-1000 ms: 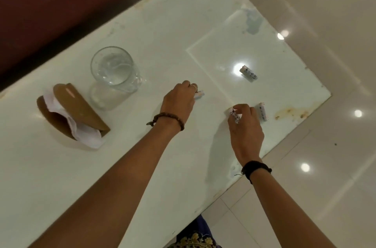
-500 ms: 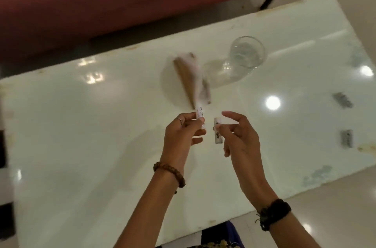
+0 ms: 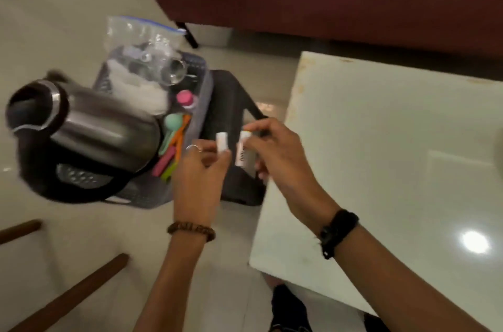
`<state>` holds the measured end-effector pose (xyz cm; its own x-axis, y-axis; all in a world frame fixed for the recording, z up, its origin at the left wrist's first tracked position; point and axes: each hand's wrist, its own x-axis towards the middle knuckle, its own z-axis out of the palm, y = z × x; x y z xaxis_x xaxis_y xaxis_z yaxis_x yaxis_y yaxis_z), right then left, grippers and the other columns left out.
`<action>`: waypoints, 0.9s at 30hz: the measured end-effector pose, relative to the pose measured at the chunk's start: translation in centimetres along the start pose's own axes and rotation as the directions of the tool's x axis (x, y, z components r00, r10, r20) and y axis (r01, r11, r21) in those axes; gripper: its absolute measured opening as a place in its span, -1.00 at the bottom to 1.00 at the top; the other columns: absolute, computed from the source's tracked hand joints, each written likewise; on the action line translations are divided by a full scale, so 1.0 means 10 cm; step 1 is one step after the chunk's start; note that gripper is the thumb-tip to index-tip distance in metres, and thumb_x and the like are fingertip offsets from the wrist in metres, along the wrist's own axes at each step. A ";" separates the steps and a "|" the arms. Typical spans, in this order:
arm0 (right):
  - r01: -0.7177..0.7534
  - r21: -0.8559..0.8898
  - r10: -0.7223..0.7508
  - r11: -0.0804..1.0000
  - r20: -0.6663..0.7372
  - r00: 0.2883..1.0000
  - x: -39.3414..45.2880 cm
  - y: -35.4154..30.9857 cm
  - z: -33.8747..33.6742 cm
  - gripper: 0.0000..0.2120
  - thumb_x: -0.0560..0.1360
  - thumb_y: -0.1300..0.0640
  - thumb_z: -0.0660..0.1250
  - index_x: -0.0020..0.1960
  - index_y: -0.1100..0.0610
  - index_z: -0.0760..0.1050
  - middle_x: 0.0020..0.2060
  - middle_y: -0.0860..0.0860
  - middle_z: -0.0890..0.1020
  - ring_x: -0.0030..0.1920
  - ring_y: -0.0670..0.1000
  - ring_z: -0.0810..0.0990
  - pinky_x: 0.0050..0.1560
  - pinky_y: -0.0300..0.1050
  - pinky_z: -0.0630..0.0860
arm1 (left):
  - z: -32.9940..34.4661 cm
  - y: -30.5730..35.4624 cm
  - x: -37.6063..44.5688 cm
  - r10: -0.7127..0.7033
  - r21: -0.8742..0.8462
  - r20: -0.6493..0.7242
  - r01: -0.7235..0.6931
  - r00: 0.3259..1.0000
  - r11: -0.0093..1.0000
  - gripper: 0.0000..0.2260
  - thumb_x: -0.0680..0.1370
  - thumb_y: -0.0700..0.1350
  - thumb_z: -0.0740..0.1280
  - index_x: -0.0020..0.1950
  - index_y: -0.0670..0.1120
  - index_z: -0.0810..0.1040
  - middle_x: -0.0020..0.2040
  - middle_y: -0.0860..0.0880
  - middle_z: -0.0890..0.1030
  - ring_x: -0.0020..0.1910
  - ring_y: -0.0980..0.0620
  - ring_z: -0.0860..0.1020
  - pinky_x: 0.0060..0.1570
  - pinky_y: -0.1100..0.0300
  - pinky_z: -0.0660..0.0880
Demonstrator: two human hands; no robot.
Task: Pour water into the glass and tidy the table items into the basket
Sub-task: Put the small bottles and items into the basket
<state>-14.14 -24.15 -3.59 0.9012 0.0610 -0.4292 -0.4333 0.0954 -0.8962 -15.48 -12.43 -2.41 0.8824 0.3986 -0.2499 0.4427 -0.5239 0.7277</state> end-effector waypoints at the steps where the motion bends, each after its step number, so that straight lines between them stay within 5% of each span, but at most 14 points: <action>1: 0.004 -0.022 -0.003 1.000 0.029 1.000 0.07 0.01 0.28 -0.91 0.48 0.20 0.32 -0.14 0.02 0.51 -0.37 -0.09 0.54 -0.51 -0.23 0.44 -0.53 -0.37 0.35 | -0.21 -0.16 0.11 0.062 0.167 -0.073 -0.049 0.995 0.985 -0.86 0.46 -0.10 0.35 -0.27 -0.01 0.44 -0.34 0.04 0.55 -0.29 0.06 0.49 -0.25 0.24 0.38; 6: 0.082 -0.350 -0.043 0.933 0.115 0.992 0.29 0.26 1.27 -0.93 0.43 0.16 0.36 -0.12 0.07 0.48 -0.24 -0.03 0.61 -0.24 -0.06 0.57 -0.24 -0.10 0.50 | -0.80 -0.98 0.55 -0.035 0.436 -0.061 0.058 0.998 0.898 -0.78 0.50 0.02 0.28 -0.12 -0.14 0.53 -0.17 -0.17 0.63 -0.12 -0.19 0.56 -0.24 0.10 0.43; 10: 0.239 -0.747 -0.110 0.621 0.219 0.969 0.37 0.48 1.62 -0.87 0.45 0.18 0.28 -0.01 0.14 0.46 -0.14 0.10 0.62 -0.11 0.17 0.57 -0.28 -0.04 0.36 | -0.80 -1.34 0.74 -0.148 0.595 0.042 0.095 0.988 0.798 -0.72 0.52 0.06 0.23 -0.02 -0.14 0.54 0.01 -0.21 0.62 0.03 -0.22 0.55 -0.05 0.01 0.47; 13: 0.308 -0.859 -0.118 0.408 0.285 0.951 0.38 0.61 1.71 -0.80 0.51 0.21 0.20 0.12 0.21 0.44 -0.06 0.16 0.61 -0.06 0.22 0.57 -0.27 -0.07 0.27 | -0.76 -1.46 0.75 -0.171 0.580 0.046 0.113 0.984 0.807 -0.77 0.52 0.00 0.25 -0.01 -0.15 0.53 0.03 -0.20 0.61 0.05 -0.21 0.55 -0.01 0.01 0.47; 15: 0.323 -0.874 -0.119 0.362 0.301 0.946 0.38 0.65 1.69 -0.80 0.52 0.23 0.19 0.11 0.20 0.48 -0.05 0.17 0.61 -0.04 0.22 0.57 -0.25 -0.08 0.29 | -0.74 -1.46 0.71 -0.145 0.561 0.042 0.097 0.988 0.822 -0.78 0.54 -0.02 0.23 0.01 -0.16 0.52 0.03 -0.19 0.60 0.05 -0.20 0.55 0.02 -0.01 0.50; 19: 0.349 -0.773 -0.231 0.530 0.264 0.936 0.35 0.59 1.49 -0.89 0.52 0.14 0.22 0.00 0.15 0.45 -0.26 0.06 0.53 -0.23 0.10 0.50 -0.30 -0.10 0.26 | -0.67 -1.25 0.62 0.048 0.425 -0.003 -0.042 0.999 0.904 -0.83 0.54 -0.08 0.22 0.02 -0.15 0.49 -0.01 -0.14 0.55 0.00 -0.13 0.53 -0.03 -0.06 0.52; 22: 0.313 -0.639 -0.296 0.703 0.137 0.945 0.28 0.53 1.06 -0.91 0.49 0.09 0.28 -0.06 0.10 0.45 -0.25 -0.01 0.60 -0.27 -0.01 0.53 -0.34 -0.12 0.36 | -0.43 -0.92 0.43 0.193 0.239 0.027 -0.194 0.981 0.952 -0.89 0.53 -0.11 0.26 -0.01 -0.11 0.51 -0.16 -0.05 0.59 -0.10 0.04 0.56 -0.10 0.13 0.51; 24: 0.253 -0.595 -0.290 0.763 0.036 0.956 0.20 0.53 0.65 -0.94 0.46 0.10 0.30 -0.12 0.05 0.43 -0.29 -0.09 0.58 -0.31 -0.11 0.54 -0.36 -0.24 0.41 | -0.18 -0.70 0.27 0.240 0.172 0.063 -0.247 0.969 0.954 -0.96 0.51 -0.16 0.29 -0.14 -0.08 0.49 -0.36 0.08 0.50 -0.28 0.25 0.50 -0.29 0.42 0.38; 27: 0.117 -0.539 -0.236 0.834 -0.156 0.959 0.01 0.60 -0.20 -0.93 0.46 0.11 0.32 -0.15 0.00 0.43 -0.29 -0.17 0.56 -0.40 -0.21 0.51 -0.40 -0.39 0.36 | 0.41 -0.33 -0.03 0.248 0.078 0.198 -0.268 0.948 0.960 -0.89 0.50 -0.15 0.29 -0.21 0.00 0.44 -0.45 0.11 0.44 -0.41 0.22 0.45 -0.39 0.41 0.34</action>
<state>-16.64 -25.61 -9.18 0.9687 -0.1188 -0.2180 -0.2483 -0.4492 -0.8583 -16.62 -13.87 -7.35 0.9782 0.0990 -0.1828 0.2015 -0.6685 0.7159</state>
